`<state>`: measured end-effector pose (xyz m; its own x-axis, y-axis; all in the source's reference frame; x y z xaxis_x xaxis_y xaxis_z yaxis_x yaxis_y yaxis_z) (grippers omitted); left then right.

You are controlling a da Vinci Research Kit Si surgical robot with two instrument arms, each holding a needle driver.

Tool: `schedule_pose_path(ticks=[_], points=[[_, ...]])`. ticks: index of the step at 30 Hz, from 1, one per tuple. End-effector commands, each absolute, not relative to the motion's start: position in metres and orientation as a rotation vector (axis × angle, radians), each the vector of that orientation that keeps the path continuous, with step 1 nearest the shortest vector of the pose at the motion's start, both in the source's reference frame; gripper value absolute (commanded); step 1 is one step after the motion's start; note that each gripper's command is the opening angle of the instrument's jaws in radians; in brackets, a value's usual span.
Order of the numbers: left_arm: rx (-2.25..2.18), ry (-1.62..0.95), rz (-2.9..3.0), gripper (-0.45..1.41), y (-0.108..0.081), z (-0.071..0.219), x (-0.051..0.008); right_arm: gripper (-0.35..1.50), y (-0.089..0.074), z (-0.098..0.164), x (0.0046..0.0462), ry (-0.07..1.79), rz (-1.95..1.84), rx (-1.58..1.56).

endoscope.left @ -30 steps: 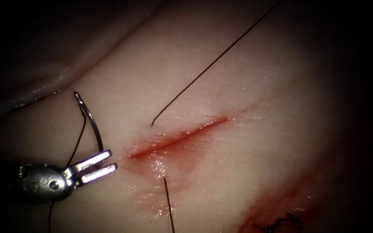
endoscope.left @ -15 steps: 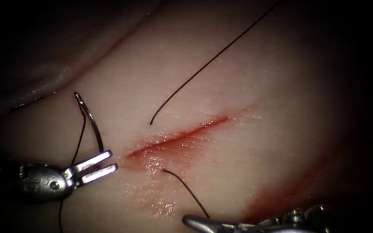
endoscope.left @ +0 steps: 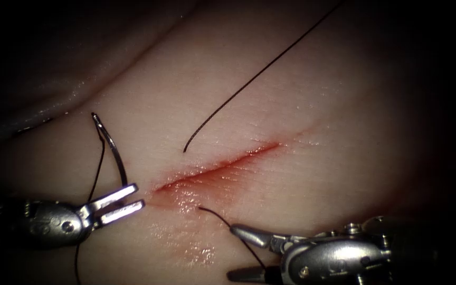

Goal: Wound Closure

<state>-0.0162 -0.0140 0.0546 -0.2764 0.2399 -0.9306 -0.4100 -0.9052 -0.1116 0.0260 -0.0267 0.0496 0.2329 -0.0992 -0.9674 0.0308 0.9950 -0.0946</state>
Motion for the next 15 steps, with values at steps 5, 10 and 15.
schedule_pose_path(ticks=[5,10,15], points=[[-1.578,0.205,2.218,-0.45,-0.0146,0.0552,-0.0167,1.35,-0.0258,0.0529,0.0279,1.332,-0.068,-0.048],[-1.578,0.205,2.218,-0.45,-0.0146,0.0552,-0.0167,1.35,-0.0244,0.0544,0.0296,1.349,-0.039,-0.063],[-1.578,0.205,2.218,-0.45,-0.0146,0.0552,-0.0167,1.33,-0.0241,0.0549,0.0303,1.358,-0.028,-0.068]])
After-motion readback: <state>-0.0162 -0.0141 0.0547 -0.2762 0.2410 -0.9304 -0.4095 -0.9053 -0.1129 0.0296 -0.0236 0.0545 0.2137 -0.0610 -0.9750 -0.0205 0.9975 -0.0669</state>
